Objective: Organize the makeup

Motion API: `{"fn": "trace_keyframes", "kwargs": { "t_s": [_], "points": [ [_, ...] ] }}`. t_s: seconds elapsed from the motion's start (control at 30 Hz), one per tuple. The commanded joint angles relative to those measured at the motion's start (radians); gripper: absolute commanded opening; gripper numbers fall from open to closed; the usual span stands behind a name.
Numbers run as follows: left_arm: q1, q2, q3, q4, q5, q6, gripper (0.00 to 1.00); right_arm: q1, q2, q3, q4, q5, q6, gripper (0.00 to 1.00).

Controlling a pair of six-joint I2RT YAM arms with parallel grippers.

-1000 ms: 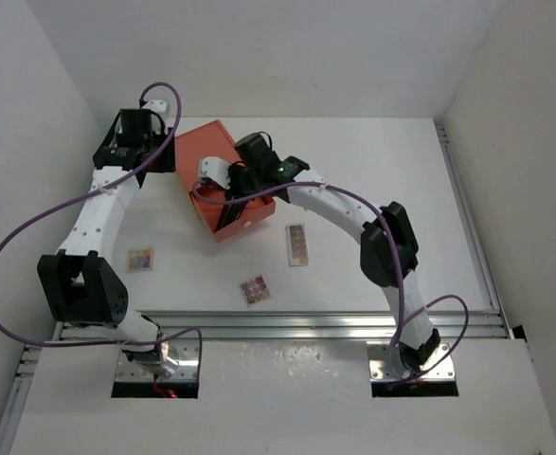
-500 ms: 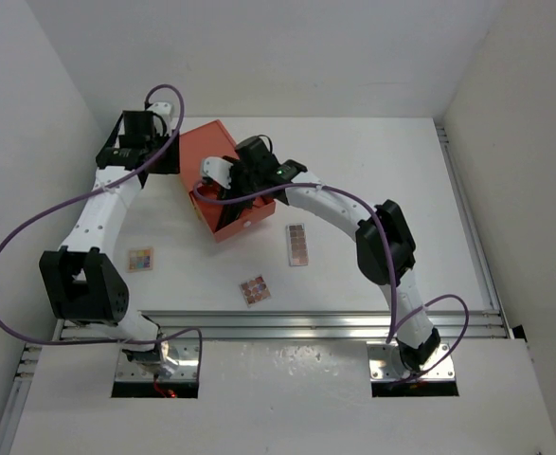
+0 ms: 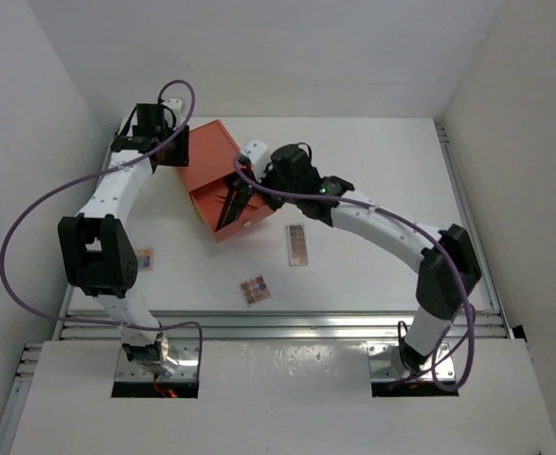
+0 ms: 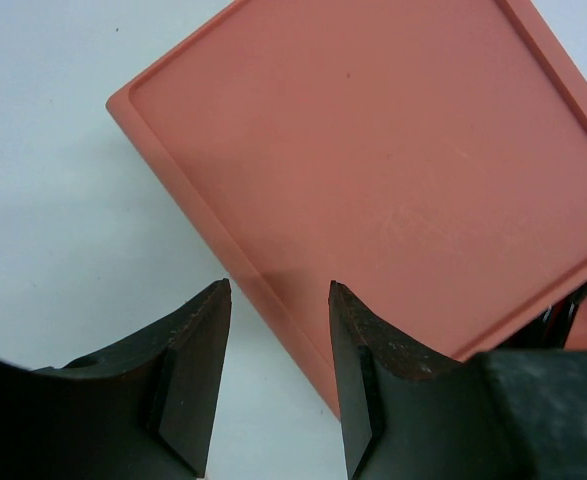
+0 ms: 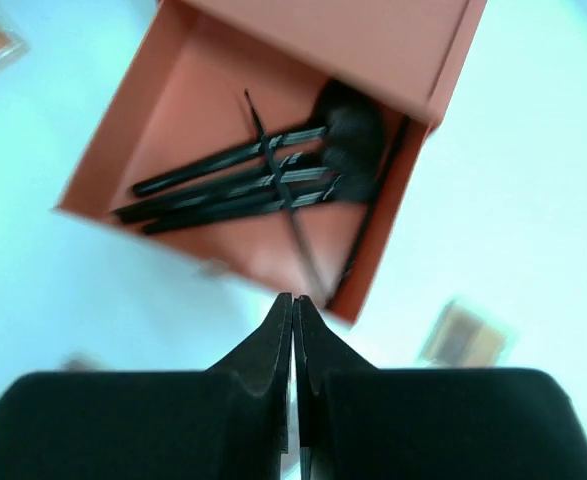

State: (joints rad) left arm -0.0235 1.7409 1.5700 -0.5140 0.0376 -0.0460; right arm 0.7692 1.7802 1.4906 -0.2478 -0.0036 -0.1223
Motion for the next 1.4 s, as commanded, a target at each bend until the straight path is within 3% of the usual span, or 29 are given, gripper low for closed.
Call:
{"fn": "trace_keyframes", "kwargs": {
  "t_s": [0.0,0.2,0.57,1.1,1.37],
  "points": [
    [-0.021,0.031,0.05,0.046,0.001,0.02,0.5,0.008,-0.053,-0.153,0.07,0.011,0.289,0.0],
    [-0.021,0.057,0.05,0.046,-0.018,0.02,0.5,0.01,0.002,-0.204,0.096,-0.041,0.403,0.0],
    [-0.03,0.077,-0.014,0.046,-0.036,0.072,0.5,-0.019,0.24,0.06,0.284,-0.058,0.493,0.0],
    [-0.03,0.137,-0.015,0.046,0.036,0.113,0.48,-0.051,0.531,0.296,0.435,0.02,0.584,0.0],
    [-0.03,0.146,-0.015,0.046,0.054,0.113,0.48,-0.051,0.57,0.316,0.496,0.079,0.635,0.0]
  ]
}}
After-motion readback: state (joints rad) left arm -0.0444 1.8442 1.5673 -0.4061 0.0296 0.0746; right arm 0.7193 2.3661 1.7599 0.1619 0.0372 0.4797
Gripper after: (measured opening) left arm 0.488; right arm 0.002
